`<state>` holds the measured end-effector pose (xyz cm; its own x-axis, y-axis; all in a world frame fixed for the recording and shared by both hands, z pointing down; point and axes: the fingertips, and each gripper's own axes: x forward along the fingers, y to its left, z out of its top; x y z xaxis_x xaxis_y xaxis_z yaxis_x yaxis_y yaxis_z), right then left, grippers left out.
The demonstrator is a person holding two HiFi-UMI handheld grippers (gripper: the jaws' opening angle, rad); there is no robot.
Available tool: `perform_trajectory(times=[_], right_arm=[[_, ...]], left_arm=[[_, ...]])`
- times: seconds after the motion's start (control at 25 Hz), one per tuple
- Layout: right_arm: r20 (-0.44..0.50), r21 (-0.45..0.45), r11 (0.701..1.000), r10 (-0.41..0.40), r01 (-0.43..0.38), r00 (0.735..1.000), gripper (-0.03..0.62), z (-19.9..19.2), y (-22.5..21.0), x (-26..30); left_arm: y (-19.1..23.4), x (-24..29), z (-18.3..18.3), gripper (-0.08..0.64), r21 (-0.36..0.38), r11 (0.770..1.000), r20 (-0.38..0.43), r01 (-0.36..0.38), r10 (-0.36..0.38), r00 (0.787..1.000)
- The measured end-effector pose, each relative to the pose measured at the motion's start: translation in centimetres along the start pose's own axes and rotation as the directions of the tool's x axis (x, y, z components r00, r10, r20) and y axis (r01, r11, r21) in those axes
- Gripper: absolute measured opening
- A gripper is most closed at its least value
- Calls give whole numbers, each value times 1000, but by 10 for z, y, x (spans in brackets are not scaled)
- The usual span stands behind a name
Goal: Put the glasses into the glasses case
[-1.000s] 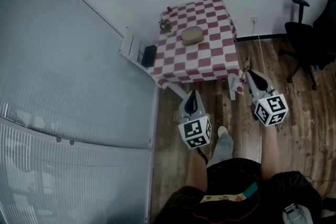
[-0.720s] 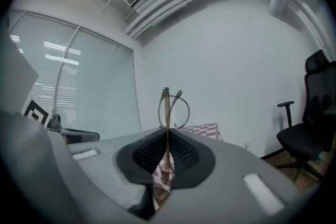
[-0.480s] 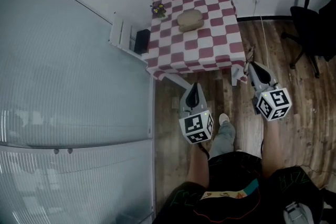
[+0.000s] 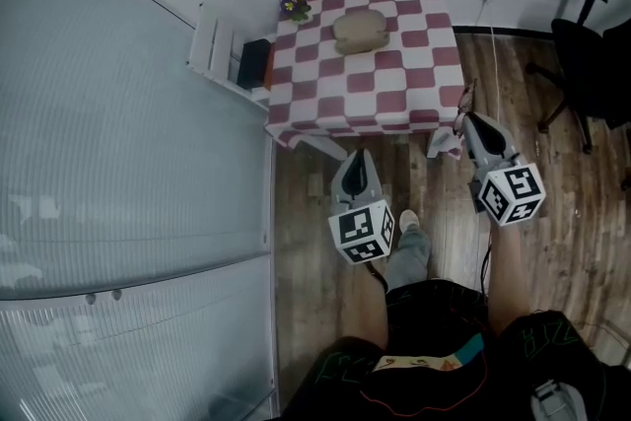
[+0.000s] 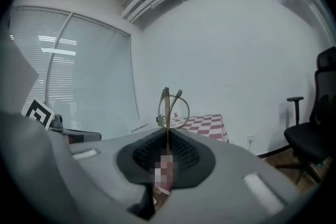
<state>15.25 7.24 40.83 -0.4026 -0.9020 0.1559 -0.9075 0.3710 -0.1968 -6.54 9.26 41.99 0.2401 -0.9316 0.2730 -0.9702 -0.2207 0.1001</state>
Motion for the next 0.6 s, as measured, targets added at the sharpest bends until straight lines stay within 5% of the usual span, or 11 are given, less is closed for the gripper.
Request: perform_trajectory(times=[0.6], right_arm=[[-11, -65, 998, 20, -21, 1000, 17, 27, 4, 90]], left_arm=[[51, 73, 24, 9, -58, 998, 28, -11, 13, 1000]])
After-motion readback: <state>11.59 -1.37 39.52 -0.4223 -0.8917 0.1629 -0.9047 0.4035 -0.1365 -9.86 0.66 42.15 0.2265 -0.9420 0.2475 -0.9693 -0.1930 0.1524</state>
